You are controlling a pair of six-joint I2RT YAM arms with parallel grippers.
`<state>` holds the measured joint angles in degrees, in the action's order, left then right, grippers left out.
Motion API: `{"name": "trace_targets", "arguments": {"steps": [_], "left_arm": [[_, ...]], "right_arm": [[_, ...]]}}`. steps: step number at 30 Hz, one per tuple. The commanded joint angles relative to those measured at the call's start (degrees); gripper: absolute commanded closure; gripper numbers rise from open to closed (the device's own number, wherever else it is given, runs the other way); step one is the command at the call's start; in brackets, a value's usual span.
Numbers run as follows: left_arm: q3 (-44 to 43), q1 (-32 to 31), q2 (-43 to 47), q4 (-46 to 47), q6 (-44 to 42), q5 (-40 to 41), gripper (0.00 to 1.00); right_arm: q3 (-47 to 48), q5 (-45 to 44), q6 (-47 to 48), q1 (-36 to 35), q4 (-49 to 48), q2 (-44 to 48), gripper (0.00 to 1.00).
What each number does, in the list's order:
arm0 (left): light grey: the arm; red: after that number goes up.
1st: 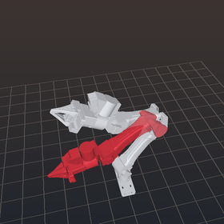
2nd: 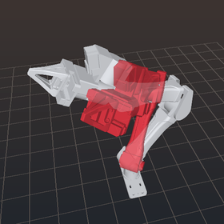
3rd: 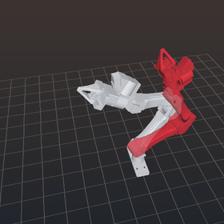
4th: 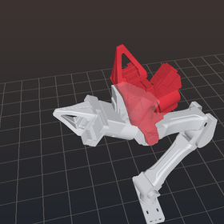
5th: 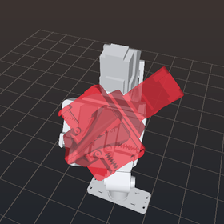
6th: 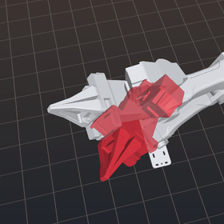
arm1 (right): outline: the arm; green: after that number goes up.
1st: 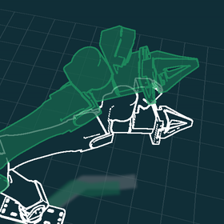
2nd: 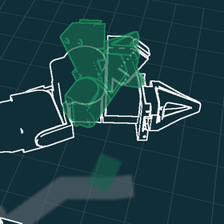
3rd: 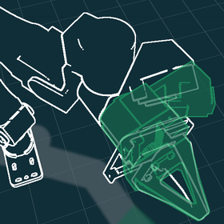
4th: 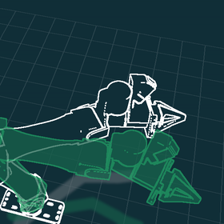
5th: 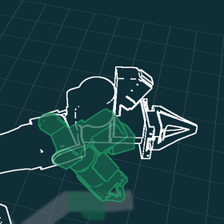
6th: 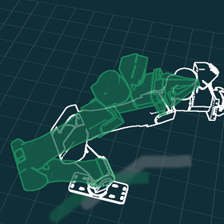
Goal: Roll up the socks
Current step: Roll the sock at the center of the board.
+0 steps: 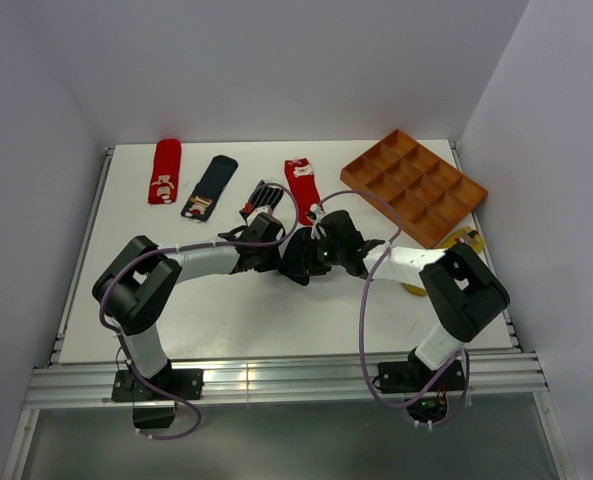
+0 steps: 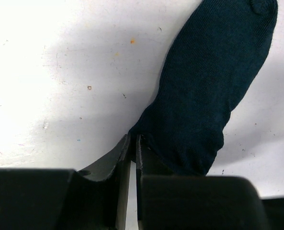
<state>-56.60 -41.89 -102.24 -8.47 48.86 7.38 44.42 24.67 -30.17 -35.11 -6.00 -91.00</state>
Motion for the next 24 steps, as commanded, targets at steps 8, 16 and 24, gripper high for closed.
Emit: {"name": "trace_targets", "arguments": {"steps": [8, 16, 24], "left_arm": [[3.2, -0.7, -3.1, -9.8, -2.5, 2.0, 0.87], [3.1, -0.7, -2.9, -9.8, -2.7, 2.1, 0.88], [2.6, -0.9, -2.4, -9.8, -2.9, 1.7, 0.88]], "right_arm": [[-4.6, -0.6, -5.5, 3.3, -8.0, -3.7, 0.71], [-4.3, -2.7, -0.7, 3.5, -4.3, -0.1, 0.69], [-3.7, -15.5, 9.2, -2.9, 1.6, 8.3, 0.66]]}}
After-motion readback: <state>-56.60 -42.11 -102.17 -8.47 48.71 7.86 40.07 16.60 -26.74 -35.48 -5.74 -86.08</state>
